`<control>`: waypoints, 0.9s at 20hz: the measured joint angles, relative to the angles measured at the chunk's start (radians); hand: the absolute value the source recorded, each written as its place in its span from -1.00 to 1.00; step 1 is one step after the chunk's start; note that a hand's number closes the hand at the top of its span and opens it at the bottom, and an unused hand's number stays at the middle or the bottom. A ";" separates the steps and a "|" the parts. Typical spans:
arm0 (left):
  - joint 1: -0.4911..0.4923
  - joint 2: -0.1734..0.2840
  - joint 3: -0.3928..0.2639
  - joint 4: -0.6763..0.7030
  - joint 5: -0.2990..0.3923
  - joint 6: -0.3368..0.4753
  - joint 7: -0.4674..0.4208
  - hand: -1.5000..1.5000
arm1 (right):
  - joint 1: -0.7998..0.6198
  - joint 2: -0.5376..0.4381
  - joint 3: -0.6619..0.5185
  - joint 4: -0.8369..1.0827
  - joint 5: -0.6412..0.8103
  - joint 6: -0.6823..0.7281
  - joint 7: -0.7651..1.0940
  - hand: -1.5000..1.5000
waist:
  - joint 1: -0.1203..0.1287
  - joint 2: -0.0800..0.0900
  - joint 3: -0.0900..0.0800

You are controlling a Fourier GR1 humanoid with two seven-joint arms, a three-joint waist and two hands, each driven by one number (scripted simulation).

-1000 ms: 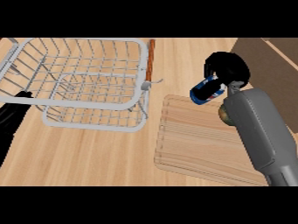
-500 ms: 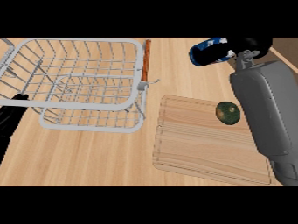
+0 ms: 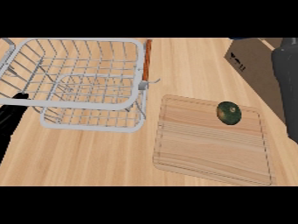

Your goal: Pick the can from the cutting board and place it in the cardboard box

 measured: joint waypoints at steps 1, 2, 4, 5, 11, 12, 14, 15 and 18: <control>-0.004 0.001 0.002 0.002 -0.002 0.002 0.006 0.00 | 0.000 -0.009 -0.007 0.006 0.000 0.000 0.000 1.00 | 0.001 0.000 0.000; -0.006 -0.002 0.002 0.004 -0.005 0.003 0.002 0.00 | 0.001 -0.019 -0.012 0.023 0.005 -0.010 -0.006 1.00 | 0.002 0.000 0.001; -0.003 -0.006 0.001 0.004 -0.005 -0.003 -0.006 0.00 | 0.004 -0.051 -0.022 0.053 0.009 -0.012 -0.030 1.00 | 0.004 0.001 0.001; -0.007 -0.009 0.001 0.007 -0.012 0.001 -0.010 0.00 | 0.002 -0.064 -0.029 0.076 0.007 -0.016 -0.045 1.00 | 0.005 0.001 0.002; -0.016 0.001 0.008 0.012 0.013 -0.031 0.004 0.00 | -0.002 -0.153 -0.086 0.216 -0.014 -0.090 -0.178 1.00 | 0.010 0.005 0.000; -0.015 -0.003 0.005 0.011 0.008 -0.031 -0.002 0.00 | 0.004 -0.159 -0.093 0.246 -0.015 -0.119 -0.202 1.00 | 0.012 0.006 0.001; -0.014 -0.007 0.003 0.000 0.006 -0.024 0.014 0.00 | 0.007 -0.174 -0.108 0.301 -0.022 -0.158 -0.248 1.00 | 0.014 0.007 0.000; -0.013 -0.007 0.004 0.002 0.006 -0.030 0.006 0.00 | 0.014 -0.174 -0.112 0.325 -0.022 -0.182 -0.265 1.00 | 0.015 0.006 0.000; -0.013 -0.016 0.000 -0.003 -0.005 -0.023 0.005 0.00 | 0.030 -0.179 -0.130 0.409 -0.029 -0.251 -0.323 1.00 | 0.018 0.008 0.000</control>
